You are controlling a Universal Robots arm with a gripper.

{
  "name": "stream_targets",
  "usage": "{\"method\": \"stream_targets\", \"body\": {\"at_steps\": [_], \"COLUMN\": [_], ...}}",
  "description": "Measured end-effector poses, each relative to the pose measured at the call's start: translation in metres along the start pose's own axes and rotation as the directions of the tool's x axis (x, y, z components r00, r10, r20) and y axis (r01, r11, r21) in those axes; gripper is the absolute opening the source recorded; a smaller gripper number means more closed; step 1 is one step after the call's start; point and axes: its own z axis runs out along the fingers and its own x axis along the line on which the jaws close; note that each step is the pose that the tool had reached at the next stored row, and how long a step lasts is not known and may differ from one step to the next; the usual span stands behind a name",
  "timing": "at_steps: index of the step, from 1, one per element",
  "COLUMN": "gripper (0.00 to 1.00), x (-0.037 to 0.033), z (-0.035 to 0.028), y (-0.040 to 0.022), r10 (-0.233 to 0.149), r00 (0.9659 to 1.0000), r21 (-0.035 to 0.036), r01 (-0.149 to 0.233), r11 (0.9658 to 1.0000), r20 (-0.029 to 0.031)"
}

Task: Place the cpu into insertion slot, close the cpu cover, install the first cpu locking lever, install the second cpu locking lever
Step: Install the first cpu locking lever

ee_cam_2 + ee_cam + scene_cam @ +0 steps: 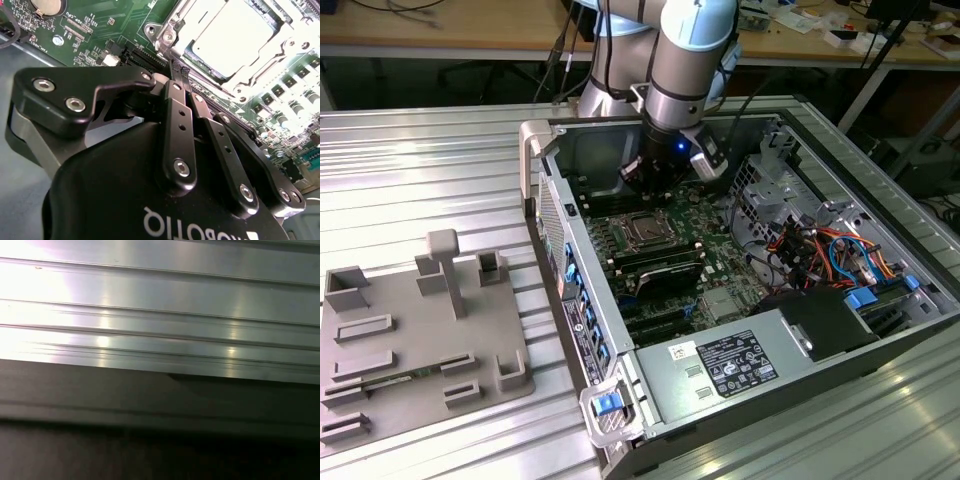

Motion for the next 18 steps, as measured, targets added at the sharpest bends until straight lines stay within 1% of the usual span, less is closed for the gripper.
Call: {"method": "stream_targets", "body": {"at_steps": [12,18], "gripper": [0.11,0.11], "x": [0.0001,-0.0001], "z": [0.0,0.0016], "y": [-0.0014,-0.0016], "r10": [0.0,0.0], "r00": [1.0,1.0], "r21": [0.0003,0.0009], "r01": [0.0,0.0], "r11": [1.0,1.0], "r20": [-0.0002,-0.0005]}}
